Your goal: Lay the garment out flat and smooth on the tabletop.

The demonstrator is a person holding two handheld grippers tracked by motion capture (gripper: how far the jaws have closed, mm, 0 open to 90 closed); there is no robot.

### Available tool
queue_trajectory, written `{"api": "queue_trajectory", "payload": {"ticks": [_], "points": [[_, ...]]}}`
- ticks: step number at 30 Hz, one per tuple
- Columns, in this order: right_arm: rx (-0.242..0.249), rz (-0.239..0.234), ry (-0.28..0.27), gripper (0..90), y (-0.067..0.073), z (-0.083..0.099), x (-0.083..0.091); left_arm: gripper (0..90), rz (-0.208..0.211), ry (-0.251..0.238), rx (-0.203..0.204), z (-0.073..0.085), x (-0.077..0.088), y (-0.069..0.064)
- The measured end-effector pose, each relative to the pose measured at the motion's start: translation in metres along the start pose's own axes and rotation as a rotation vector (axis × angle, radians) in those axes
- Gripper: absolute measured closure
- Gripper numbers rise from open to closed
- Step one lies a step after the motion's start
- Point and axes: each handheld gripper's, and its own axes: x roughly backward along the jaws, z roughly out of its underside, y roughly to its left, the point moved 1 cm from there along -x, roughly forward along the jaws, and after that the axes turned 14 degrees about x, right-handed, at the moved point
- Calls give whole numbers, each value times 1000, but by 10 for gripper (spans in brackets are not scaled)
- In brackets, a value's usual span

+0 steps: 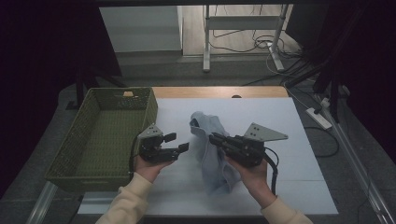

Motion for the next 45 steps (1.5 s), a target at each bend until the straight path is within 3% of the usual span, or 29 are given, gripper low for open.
{"api": "queue_trajectory", "payload": {"ticks": [2,4,12,28,31,34,38,45], "points": [[-6,23,-25,848,-5,-2,5,280,-2,-1,0,0,0,0],[-20,56,-10,847,-14,3,10,280,-2,-3,0,0,1,0],[-77,275,167,846,-62,53,36,280,-6,1,1,0,-1,1],[-252,496,360,838,-123,116,94,280,-1,9,-1,0,-3,0],[-267,507,379,811,-125,121,100,280,0,10,-2,1,-4,0],[-242,528,378,676,-124,120,102,280,2,12,-3,1,-4,0],[-206,548,350,560,-120,109,105,280,3,14,-2,1,-5,-1],[-116,526,343,505,-106,90,99,280,5,18,-4,1,-6,-1]]}}
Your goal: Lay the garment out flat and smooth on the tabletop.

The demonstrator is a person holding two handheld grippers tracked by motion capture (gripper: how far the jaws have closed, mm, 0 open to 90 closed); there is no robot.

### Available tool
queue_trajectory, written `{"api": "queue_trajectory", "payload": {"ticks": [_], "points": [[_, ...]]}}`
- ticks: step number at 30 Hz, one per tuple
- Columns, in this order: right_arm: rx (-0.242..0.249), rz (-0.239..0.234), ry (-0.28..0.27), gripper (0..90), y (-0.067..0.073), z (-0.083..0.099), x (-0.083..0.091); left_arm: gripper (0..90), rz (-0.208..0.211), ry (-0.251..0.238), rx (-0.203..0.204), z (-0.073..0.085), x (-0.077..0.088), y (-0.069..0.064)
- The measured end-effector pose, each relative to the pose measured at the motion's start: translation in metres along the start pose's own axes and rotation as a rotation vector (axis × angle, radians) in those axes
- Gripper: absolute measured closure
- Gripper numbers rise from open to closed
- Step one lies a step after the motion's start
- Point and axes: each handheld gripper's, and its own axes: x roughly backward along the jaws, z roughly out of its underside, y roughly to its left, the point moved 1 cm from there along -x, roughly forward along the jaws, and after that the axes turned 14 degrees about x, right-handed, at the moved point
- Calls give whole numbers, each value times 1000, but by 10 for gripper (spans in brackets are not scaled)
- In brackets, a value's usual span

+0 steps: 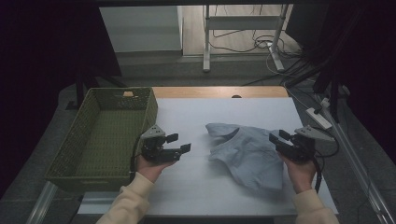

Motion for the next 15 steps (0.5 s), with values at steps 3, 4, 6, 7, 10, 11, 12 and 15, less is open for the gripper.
{"api": "queue_trajectory", "payload": {"ticks": [3,4,6,7,10,11,12,15], "points": [[24,-22,-4,501,8,-4,-1,280,-1,1,-1,0,0,0],[30,-29,-5,499,10,-5,-1,280,-1,2,-1,0,0,0],[39,-44,-7,492,15,-6,-3,280,-1,3,-1,0,0,0],[40,-56,-7,490,17,-7,-3,280,-1,3,-1,0,0,0],[47,-79,-9,489,22,-9,-5,280,-2,2,-1,0,0,0],[50,-88,-8,489,24,-9,-5,280,-2,3,-1,0,0,0],[53,-91,-9,489,25,-9,-6,280,-2,3,-1,0,0,0],[63,-104,-9,487,28,-10,-6,280,-1,6,-2,0,-1,0]]}}
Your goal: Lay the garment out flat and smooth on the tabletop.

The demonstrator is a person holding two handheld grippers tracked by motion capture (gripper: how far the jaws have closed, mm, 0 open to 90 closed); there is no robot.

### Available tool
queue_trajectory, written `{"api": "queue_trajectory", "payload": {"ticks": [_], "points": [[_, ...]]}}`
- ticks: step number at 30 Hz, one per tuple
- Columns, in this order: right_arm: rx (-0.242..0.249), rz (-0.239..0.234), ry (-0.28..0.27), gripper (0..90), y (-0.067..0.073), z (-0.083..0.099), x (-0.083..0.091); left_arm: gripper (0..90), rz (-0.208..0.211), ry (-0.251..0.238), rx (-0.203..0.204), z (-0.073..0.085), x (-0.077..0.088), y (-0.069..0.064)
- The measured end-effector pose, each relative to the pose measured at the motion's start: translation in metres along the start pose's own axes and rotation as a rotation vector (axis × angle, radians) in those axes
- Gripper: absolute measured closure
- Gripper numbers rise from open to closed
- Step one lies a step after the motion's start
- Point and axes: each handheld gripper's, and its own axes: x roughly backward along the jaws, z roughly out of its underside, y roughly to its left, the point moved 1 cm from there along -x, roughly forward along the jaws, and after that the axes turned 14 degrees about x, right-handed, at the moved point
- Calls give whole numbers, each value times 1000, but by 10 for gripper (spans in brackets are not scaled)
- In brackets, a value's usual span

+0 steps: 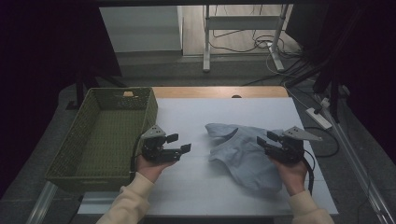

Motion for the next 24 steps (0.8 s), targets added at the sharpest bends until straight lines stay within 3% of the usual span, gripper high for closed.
{"api": "queue_trajectory", "payload": {"ticks": [6,16,24], "points": [[13,-23,-9,482,6,-4,2,279,-2,4,0,1,-1,0],[79,-121,4,460,36,-6,8,279,-3,13,1,2,-4,0],[111,-190,78,455,58,8,11,277,-5,23,-1,3,-6,0]]}}
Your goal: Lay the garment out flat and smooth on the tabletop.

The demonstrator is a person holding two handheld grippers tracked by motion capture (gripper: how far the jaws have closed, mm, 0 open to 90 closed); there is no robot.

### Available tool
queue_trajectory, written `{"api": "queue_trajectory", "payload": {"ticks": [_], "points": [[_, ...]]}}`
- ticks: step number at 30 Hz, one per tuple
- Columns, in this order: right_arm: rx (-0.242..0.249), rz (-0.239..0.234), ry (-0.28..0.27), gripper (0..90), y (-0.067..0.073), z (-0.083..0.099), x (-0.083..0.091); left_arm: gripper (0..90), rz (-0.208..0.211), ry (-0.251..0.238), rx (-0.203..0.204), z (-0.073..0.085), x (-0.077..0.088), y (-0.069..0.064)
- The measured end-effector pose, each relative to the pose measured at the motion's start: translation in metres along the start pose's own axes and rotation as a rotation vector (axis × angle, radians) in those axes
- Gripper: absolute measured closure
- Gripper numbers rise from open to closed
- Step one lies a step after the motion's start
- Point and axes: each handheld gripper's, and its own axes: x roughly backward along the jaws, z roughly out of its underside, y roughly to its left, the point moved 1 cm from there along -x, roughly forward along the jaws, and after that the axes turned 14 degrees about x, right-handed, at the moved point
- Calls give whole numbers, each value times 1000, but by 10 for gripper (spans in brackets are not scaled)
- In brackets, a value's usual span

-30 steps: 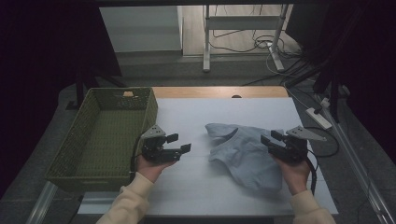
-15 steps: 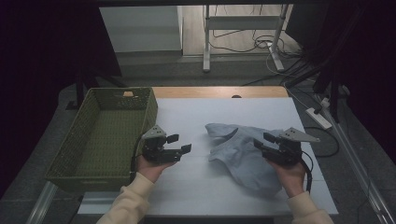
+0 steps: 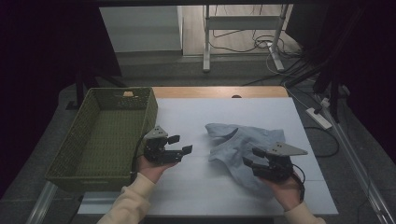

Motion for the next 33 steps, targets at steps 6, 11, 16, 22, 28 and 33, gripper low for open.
{"api": "queue_trajectory", "payload": {"ticks": [6,11,16,22,28,33], "points": [[46,-71,114,436,13,14,-12,277,0,-2,1,0,0,0],[17,-106,185,408,8,29,-18,276,-1,-1,0,0,0,1],[20,-144,229,382,9,39,-21,277,-1,-2,0,0,0,0],[69,-180,259,330,16,41,-25,276,-1,-1,1,0,0,0],[120,-163,322,326,17,47,-28,276,-1,-1,0,0,0,0],[125,-136,367,401,15,50,-29,276,-1,-3,1,0,1,0]]}}
